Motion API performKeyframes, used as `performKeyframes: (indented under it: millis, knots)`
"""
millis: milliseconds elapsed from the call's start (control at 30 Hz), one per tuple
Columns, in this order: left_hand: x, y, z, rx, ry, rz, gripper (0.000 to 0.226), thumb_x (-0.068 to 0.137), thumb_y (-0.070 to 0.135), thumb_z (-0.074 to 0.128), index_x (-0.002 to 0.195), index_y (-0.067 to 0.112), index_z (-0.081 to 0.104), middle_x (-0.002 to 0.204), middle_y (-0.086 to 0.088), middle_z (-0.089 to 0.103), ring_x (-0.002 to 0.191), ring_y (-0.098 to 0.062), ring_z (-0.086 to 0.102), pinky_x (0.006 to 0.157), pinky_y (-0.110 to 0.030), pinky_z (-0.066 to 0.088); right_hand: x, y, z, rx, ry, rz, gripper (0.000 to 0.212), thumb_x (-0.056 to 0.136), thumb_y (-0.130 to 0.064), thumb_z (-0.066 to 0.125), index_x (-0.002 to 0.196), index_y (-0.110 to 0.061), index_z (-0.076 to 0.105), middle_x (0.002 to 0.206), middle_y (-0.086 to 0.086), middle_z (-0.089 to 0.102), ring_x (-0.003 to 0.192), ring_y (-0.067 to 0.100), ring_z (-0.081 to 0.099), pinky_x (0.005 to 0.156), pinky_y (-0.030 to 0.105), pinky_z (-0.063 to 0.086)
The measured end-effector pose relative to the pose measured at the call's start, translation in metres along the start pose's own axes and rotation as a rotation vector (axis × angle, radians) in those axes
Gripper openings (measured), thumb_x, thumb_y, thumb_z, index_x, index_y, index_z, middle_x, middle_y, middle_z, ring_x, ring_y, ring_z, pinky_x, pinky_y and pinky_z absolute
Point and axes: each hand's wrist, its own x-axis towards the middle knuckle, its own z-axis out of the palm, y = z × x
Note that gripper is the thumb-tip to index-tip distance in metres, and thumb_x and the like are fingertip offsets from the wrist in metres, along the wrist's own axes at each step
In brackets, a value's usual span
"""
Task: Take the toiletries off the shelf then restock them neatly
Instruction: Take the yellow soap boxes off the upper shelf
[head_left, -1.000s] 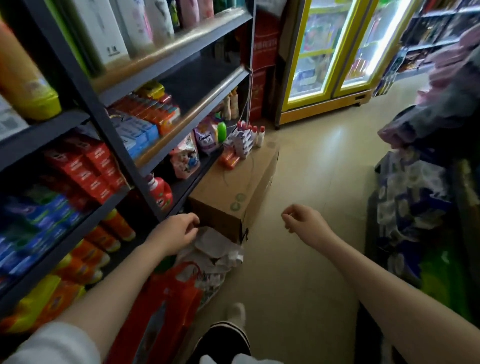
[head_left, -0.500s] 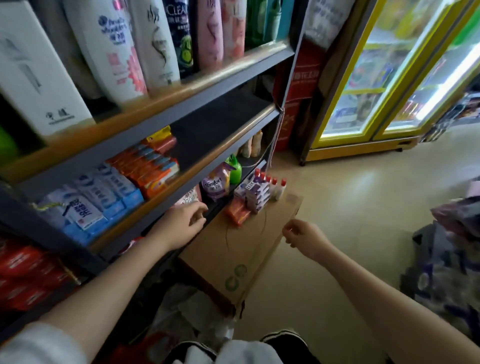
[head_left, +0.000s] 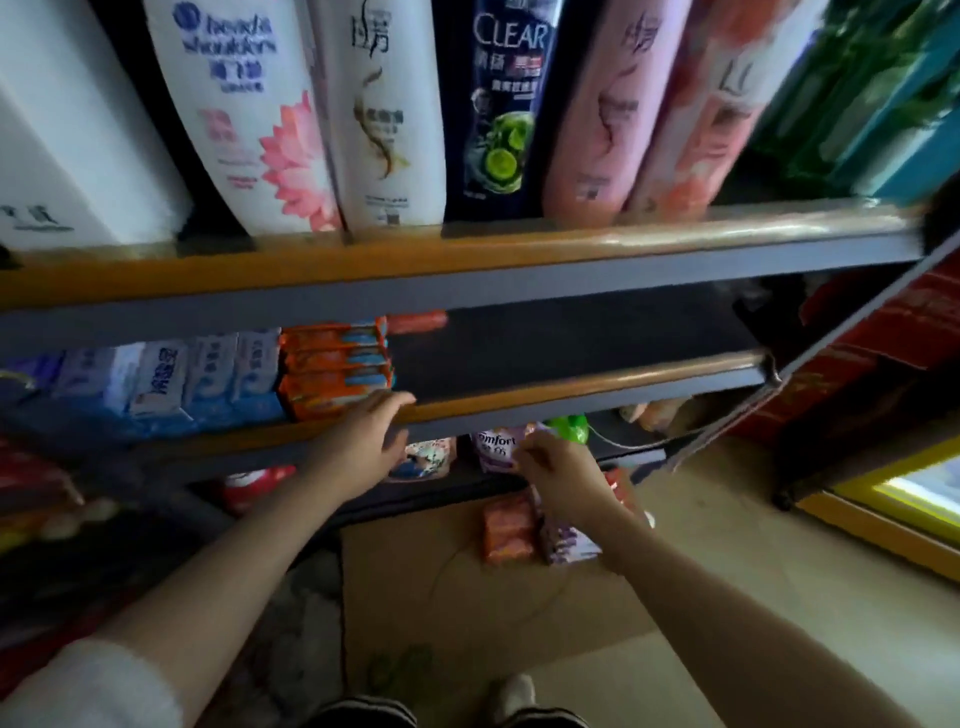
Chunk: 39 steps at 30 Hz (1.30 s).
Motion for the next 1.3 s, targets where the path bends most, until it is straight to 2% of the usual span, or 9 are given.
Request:
performKeyframes:
  millis: [133, 300, 467, 533, 633, 900, 1033, 1167, 1300]
  knots:
    - [0.011, 0.000, 0.013, 0.203, 0.072, -0.112, 0.057, 0.092, 0.019, 0.051, 0.144, 0.021, 0.030, 0.154, -0.002, 0.021, 0.133, -0.027, 0.034, 0.100, -0.037, 0.037, 0.056, -0.006, -0.010, 0.013, -0.049, -0.152, 0.014, 0.091, -0.018, 0.054, 0.094, -0.009, 0.065, 0.080, 0.007, 0.062, 0.073, 0.022, 0.053, 0.062, 0.025, 0.031]
    - [0.023, -0.020, 0.037, 0.431, 0.119, -0.283, 0.081, 0.093, 0.036, 0.049, 0.143, 0.027, -0.014, 0.156, -0.008, -0.010, 0.144, -0.024, -0.001, 0.114, -0.034, -0.003, 0.114, -0.018, 0.008, 0.105, -0.044, -0.250, 0.020, 0.089, -0.006, 0.051, 0.101, -0.006, 0.067, 0.104, 0.009, 0.066, 0.092, 0.022, 0.060, 0.070, 0.018, 0.038]
    - [0.027, -0.044, 0.051, 0.516, 0.232, -0.147, 0.091, 0.070, 0.039, 0.077, 0.144, 0.011, 0.030, 0.148, -0.019, 0.030, 0.133, -0.037, 0.036, 0.109, -0.045, 0.018, 0.167, -0.033, 0.035, 0.053, 0.048, -0.335, 0.019, 0.088, -0.007, 0.052, 0.100, -0.003, 0.066, 0.104, 0.015, 0.062, 0.095, 0.028, 0.055, 0.066, 0.015, 0.029]
    - [0.028, -0.051, 0.057, 0.551, 0.285, -0.098, 0.095, 0.063, 0.039, 0.082, 0.140, 0.009, 0.037, 0.145, -0.020, 0.037, 0.128, -0.038, 0.042, 0.106, -0.047, 0.022, 0.188, -0.038, 0.049, -0.018, 0.100, -0.380, 0.024, 0.088, -0.014, 0.051, 0.104, 0.000, 0.061, 0.110, 0.019, 0.057, 0.106, 0.034, 0.048, 0.077, 0.020, 0.034]
    - [0.029, -0.056, 0.061, 0.567, 0.344, -0.078, 0.094, 0.060, 0.035, 0.084, 0.139, 0.010, 0.039, 0.142, -0.019, 0.041, 0.127, -0.038, 0.044, 0.105, -0.048, 0.023, 0.205, -0.051, 0.063, -0.076, 0.124, -0.354, 0.044, 0.090, -0.017, 0.054, 0.131, -0.006, 0.043, 0.136, 0.018, 0.040, 0.124, 0.036, 0.035, 0.099, 0.043, 0.036]
    - [0.029, -0.058, 0.060, 0.543, 0.387, -0.072, 0.089, 0.060, 0.027, 0.085, 0.137, 0.010, 0.043, 0.139, -0.018, 0.045, 0.125, -0.037, 0.046, 0.104, -0.049, 0.024, 0.220, -0.058, 0.071, -0.594, 0.269, -0.321, 0.050, 0.087, -0.009, 0.054, 0.134, -0.013, 0.038, 0.144, 0.017, 0.025, 0.128, 0.036, 0.027, 0.100, 0.041, 0.032]
    - [0.029, -0.059, 0.060, 0.524, 0.365, -0.079, 0.089, 0.060, 0.025, 0.085, 0.138, 0.011, 0.042, 0.140, -0.018, 0.044, 0.126, -0.036, 0.046, 0.105, -0.046, 0.025, 0.223, -0.055, 0.072, -0.477, 0.204, -0.320, 0.053, 0.087, -0.002, 0.054, 0.134, -0.016, 0.034, 0.139, 0.011, 0.037, 0.120, 0.035, 0.042, 0.086, 0.043, 0.044]
    - [0.029, -0.057, 0.057, 0.520, 0.297, -0.102, 0.090, 0.064, 0.025, 0.082, 0.141, 0.012, 0.038, 0.145, -0.017, 0.038, 0.130, -0.035, 0.041, 0.107, -0.044, 0.019, 0.211, -0.060, 0.059, -0.524, 0.144, -0.265, 0.043, 0.087, 0.003, 0.049, 0.127, -0.014, 0.049, 0.132, 0.011, 0.041, 0.116, 0.033, 0.047, 0.081, 0.041, 0.046]
    - [0.021, -0.043, 0.051, 0.323, 0.275, -0.119, 0.077, 0.088, 0.033, 0.059, 0.148, 0.015, 0.015, 0.156, -0.009, 0.012, 0.143, -0.022, 0.008, 0.115, -0.035, 0.005, 0.162, -0.047, 0.034, -0.278, 0.180, -0.342, 0.033, 0.093, -0.018, 0.050, 0.125, -0.008, 0.048, 0.119, 0.017, 0.054, 0.104, 0.037, 0.055, 0.075, 0.037, 0.043]
